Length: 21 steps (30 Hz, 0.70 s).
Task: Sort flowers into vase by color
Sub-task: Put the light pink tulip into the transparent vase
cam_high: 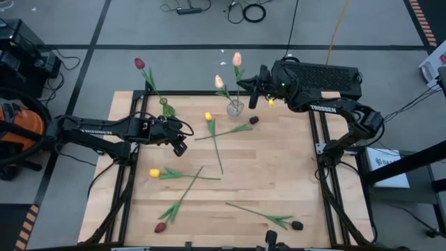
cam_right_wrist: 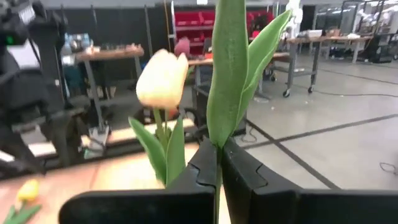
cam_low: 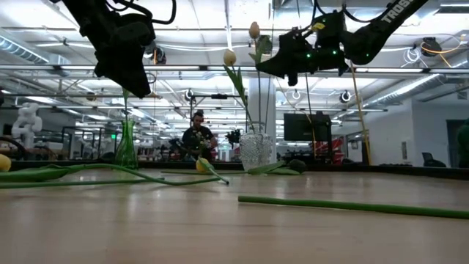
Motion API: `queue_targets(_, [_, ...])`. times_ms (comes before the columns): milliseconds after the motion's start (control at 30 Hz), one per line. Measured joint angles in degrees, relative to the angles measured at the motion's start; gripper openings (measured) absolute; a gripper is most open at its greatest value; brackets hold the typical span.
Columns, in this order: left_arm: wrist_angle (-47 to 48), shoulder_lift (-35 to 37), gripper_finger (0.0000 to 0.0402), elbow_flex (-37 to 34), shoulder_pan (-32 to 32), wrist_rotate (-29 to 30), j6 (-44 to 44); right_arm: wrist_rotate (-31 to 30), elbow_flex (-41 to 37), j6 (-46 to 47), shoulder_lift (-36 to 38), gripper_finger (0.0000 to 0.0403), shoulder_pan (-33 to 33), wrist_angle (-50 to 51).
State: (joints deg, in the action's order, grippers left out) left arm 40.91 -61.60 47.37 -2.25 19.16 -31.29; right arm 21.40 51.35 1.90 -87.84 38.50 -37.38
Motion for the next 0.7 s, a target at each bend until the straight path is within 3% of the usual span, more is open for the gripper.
queue_targets(233, [0.00, 0.00, 0.0155, 0.00, -0.01, 0.09, 0.09, 4.17, 0.00, -1.17, -3.99, 0.0001, -0.24, 1.47])
queue_targets(700, [0.02, -0.02, 0.0155, 0.00, -0.01, 0.74, 0.11, 4.51, 0.00, 0.38, -6.72, 0.0002, -0.74, -0.16])
